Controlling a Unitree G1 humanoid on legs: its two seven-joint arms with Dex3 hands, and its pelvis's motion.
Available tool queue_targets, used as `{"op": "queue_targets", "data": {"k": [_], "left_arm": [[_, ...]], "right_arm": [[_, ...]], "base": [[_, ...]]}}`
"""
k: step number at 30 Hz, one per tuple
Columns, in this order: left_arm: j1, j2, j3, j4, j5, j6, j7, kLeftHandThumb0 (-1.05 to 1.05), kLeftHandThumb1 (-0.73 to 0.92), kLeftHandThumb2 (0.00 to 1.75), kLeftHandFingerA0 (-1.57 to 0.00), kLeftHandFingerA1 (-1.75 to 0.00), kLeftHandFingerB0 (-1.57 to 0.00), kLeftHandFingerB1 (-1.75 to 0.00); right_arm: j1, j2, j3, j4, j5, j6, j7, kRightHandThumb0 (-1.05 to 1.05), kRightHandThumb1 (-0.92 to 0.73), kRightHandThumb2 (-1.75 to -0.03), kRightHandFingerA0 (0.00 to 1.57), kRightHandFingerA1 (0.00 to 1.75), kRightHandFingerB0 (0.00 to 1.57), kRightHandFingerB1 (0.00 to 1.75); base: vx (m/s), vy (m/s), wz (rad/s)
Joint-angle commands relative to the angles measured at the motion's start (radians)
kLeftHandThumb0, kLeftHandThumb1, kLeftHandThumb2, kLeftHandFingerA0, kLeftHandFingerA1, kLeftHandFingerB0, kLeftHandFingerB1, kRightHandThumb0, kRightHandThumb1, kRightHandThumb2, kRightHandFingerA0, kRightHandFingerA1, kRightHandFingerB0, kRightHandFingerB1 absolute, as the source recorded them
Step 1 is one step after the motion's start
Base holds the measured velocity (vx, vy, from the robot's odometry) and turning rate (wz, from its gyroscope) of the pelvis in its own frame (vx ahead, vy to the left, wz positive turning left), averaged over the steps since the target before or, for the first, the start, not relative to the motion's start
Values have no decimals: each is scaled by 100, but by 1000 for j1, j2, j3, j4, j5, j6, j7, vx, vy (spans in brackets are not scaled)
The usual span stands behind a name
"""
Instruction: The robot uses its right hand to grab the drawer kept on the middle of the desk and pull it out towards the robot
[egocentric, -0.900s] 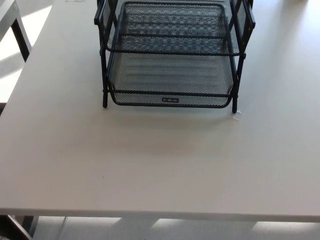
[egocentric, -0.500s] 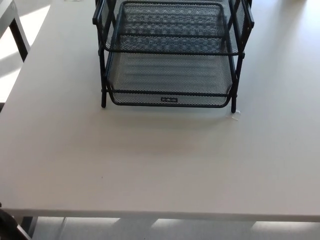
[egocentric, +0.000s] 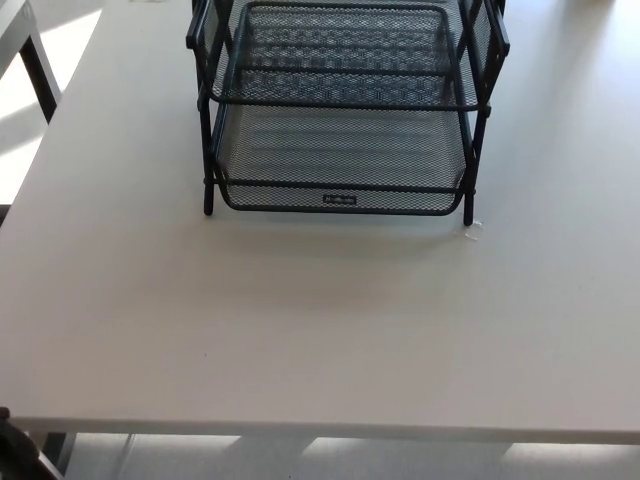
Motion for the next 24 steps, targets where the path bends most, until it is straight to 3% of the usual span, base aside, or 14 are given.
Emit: {"op": "queue_targets", "data": {"k": [1,3,4,6,9,10,14,16,17,18,20,21,22,24], "left_arm": [[7,6,16,-3,10,-16,-21,-30,59,58,-77,-86,-78,-58],[2,2,16,7,9,-24,-18,-29,59,57,-79,-87,-80,-59],[2,4,16,6,13,-24,-18,-29,59,57,-78,-87,-79,-59],[3,5,16,1,17,-16,-22,-30,59,57,-79,-87,-79,-60],[2,5,16,3,18,-15,-23,-29,59,57,-79,-88,-79,-60],[1,2,17,2,14,-11,-26,-29,59,58,-80,-88,-80,-61],[12,4,24,9,14,-17,-26,-30,59,57,-78,-85,-80,-60],[13,5,25,7,18,-17,-26,-30,59,57,-78,-83,-79,-59],[12,6,24,10,20,-19,-25,-29,59,57,-78,-84,-79,-59],[10,7,22,14,25,-22,-23,-29,59,58,-77,-83,-79,-59],[8,8,20,15,28,-20,-23,-29,59,58,-77,-83,-79,-59],[9,8,20,12,29,-15,-26,-30,59,58,-76,-83,-78,-59],[10,7,21,11,29,-16,-25,-30,59,57,-76,-83,-79,-60],[11,6,23,10,30,-21,-22,-31,59,58,-76,-83,-78,-60]], "right_arm": [[-20,-47,-29,17,18,31,22,-75,-48,-86,85,98,11,42],[-27,-82,-27,15,2,52,41,-87,-56,-90,53,76,9,37],[-27,-85,-42,12,11,37,36,-77,-65,-60,51,71,14,28],[-6,-96,-68,-38,4,25,18,-77,-51,-87,72,89,8,42],[-10,-98,-96,-61,19,16,25,-75,-50,-86,80,103,9,42],[-20,-108,-97,-60,5,18,14,-73,-61,-59,83,114,21,32],[-87,-137,-99,-27,-21,-63,-52,-72,-48,-83,67,96,17,46],[-103,-165,-95,-31,-29,-85,-49,-73,-48,-85,84,102,18,46],[-115,-153,-104,-41,-32,-110,-91,-72,-58,-58,60,127,26,39],[-119,-152,-108,-88,-49,-98,-112,-82,-52,-86,45,106,11,53],[-117,-153,-115,-143,-63,-71,-107,-82,-52,-86,45,106,11,53],[-127,-161,-114,-173,-65,-28,-79,-80,-66,-60,22,81,7,50],[-144,-171,-111,-225,-70,27,-47,-91,-56,-95,10,65,3,49],[-166,-180,-108,-307,-86,97,-11,-90,-56,-98,5,64,2,49]], "base": [[0,0,0],[0,0,0],[0,0,0],[0,0,0],[0,0,0],[0,0,0],[0,0,0],[0,0,0],[0,0,0],[0,0,0],[0,0,0],[0,0,0],[0,0,0],[0,0,0]]}}
